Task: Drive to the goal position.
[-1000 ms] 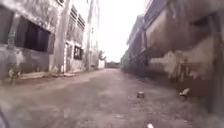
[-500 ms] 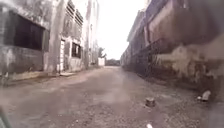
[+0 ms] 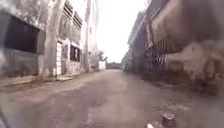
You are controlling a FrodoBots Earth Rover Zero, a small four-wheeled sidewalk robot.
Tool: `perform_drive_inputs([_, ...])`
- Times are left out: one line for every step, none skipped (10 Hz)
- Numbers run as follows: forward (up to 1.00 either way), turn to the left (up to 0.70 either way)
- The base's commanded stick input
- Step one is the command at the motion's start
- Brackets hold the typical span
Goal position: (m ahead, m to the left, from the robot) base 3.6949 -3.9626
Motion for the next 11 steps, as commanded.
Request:
perform_drive_inputs([1.00,0.00])
perform_drive_inputs([1.00,0.00])
perform_drive_inputs([1.00,0.00])
perform_drive_inputs([1.00,0.00])
perform_drive_inputs([1.00,0.00])
perform_drive_inputs([1.00,0.00])
perform_drive_inputs([1.00,0.00])
perform_drive_inputs([1.00,0.00])
perform_drive_inputs([1.00,0.00])
perform_drive_inputs([1.00,0.00])
perform_drive_inputs([1.00,0.00])
